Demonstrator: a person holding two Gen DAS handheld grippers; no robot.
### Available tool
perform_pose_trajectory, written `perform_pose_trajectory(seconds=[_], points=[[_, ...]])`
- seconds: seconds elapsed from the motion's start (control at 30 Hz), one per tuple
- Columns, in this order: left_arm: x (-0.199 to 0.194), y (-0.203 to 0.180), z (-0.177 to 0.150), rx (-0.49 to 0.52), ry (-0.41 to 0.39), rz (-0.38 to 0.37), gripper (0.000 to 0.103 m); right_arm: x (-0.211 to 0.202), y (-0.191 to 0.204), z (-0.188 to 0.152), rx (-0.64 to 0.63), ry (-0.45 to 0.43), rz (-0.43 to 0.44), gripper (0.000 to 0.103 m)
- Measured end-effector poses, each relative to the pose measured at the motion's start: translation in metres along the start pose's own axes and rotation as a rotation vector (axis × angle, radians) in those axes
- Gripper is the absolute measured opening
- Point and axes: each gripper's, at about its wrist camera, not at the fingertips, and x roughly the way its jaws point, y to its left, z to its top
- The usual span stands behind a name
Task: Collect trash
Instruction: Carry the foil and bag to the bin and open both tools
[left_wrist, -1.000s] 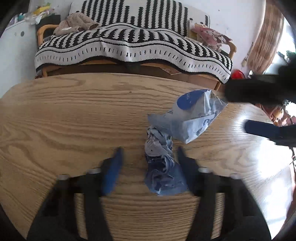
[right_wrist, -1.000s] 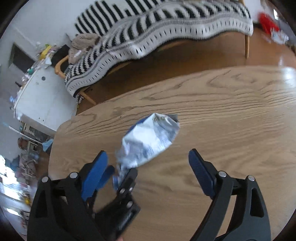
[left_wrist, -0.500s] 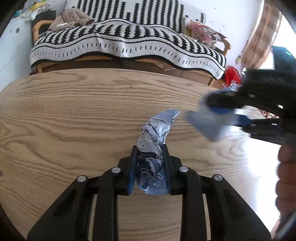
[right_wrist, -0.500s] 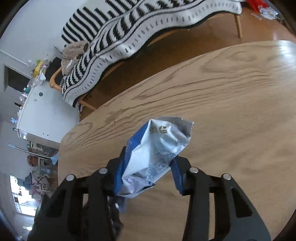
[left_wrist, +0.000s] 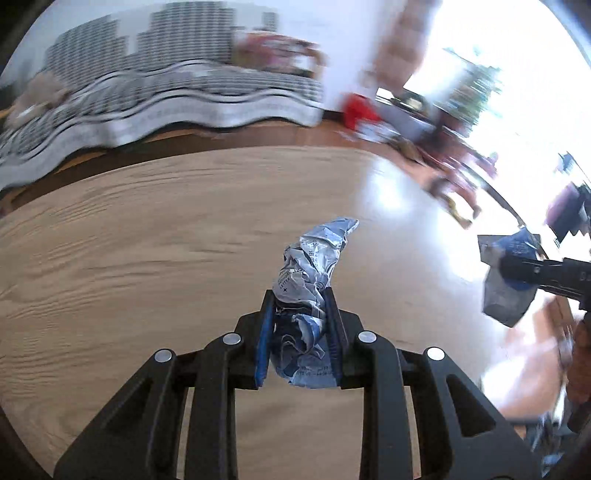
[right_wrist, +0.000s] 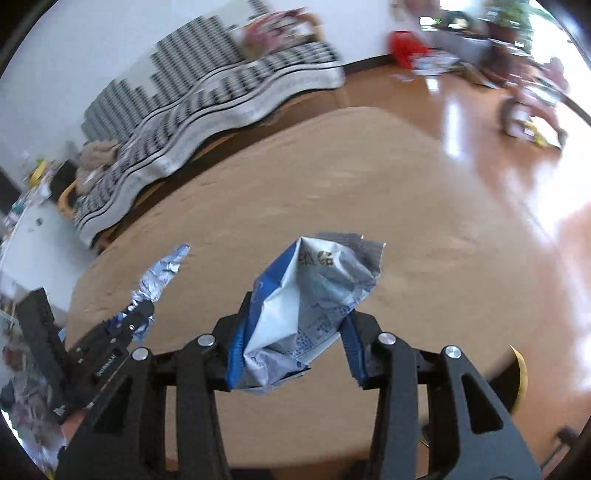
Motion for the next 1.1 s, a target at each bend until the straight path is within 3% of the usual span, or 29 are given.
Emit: perform_pose_trajectory(seconds=[0.2,0.4,0.77,1.1], points=[[0.007,-0.129,-0.025,0.201,0.041,-0.183,0.025,-0.061,-0.097,-0.059,0.110,-0.050,-0.121,0.044],[0.029,-0.208,-0.056,0.336,0.109,-0.277,0.025,-0.084,-0.167,-0.114,0.228,-0.056,-0.188,0.044],[0.070,-0.260,-0.086,0.457,0.190,-0.310,0.025,-0.076,-0.221,-0.154,0.305,-0.037,-0.248,0.044],[0.085,-0.276,-0.092,0.482,0.215,-0.315,0.025,-0.058,-0.223,-0.149,0.330,-0.020,-0.244,0.044]])
